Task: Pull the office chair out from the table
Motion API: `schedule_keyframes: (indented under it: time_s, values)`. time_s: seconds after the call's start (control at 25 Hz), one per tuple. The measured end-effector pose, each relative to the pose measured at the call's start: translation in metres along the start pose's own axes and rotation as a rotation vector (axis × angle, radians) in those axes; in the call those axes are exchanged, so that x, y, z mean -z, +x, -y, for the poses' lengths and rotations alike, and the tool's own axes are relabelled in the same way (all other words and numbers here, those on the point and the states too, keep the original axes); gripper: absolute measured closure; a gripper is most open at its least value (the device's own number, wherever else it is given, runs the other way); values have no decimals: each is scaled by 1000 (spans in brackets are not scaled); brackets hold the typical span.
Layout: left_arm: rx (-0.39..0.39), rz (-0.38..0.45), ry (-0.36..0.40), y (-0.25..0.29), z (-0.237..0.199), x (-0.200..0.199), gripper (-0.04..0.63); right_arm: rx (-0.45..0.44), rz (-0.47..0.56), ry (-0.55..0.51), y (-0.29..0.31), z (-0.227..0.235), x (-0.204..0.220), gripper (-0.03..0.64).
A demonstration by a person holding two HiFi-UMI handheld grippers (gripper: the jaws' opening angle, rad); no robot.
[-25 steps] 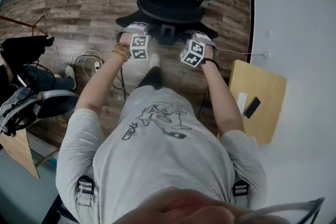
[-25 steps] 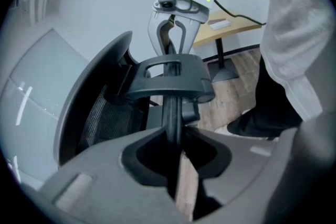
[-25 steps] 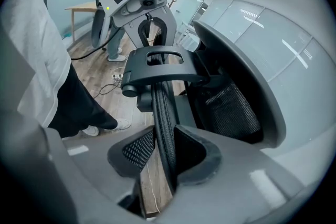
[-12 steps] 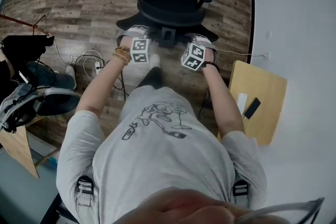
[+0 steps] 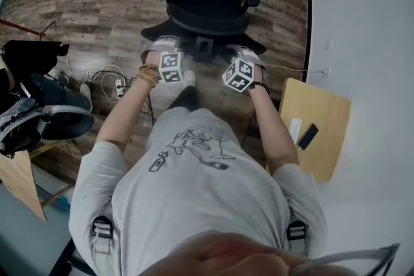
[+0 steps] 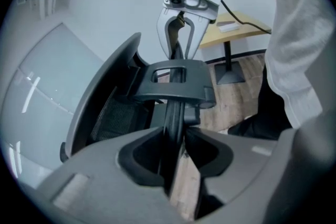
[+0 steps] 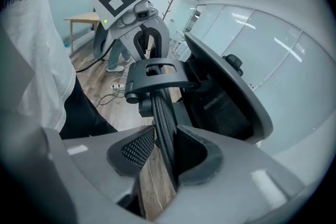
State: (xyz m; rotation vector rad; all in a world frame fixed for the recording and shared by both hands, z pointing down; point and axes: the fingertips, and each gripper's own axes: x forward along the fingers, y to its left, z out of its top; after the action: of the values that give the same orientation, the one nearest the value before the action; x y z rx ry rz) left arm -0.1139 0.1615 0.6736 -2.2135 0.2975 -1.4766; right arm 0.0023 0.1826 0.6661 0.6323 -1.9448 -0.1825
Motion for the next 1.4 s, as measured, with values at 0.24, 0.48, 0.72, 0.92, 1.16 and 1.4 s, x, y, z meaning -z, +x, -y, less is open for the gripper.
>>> schedule_keyframes:
  time_s: [0.24,0.48,0.72,0.92,1.16,1.4]
  values:
    - [-68,97,-113,-33,-10,-14,489,12,117,125,-30,5,-21,517]
    - [-140,417,-392,-94,-28,-62,584,29,354,364,-84,13,-63,536]
    - [-129,717,-652,-160,-37,-102,592,89,599,553,-154,31,-104,569]
    - [-194,871,-826,-213,-50,-104,592,113,746,633,-204,32,-134,588]
    - [-223,949,-860,-259,-58,-124,592,74,877,692,-246,18,-159,609]
    - [-217,1015,-835,-274,-63,-146,592,113,899,677,-267,18,-163,611]
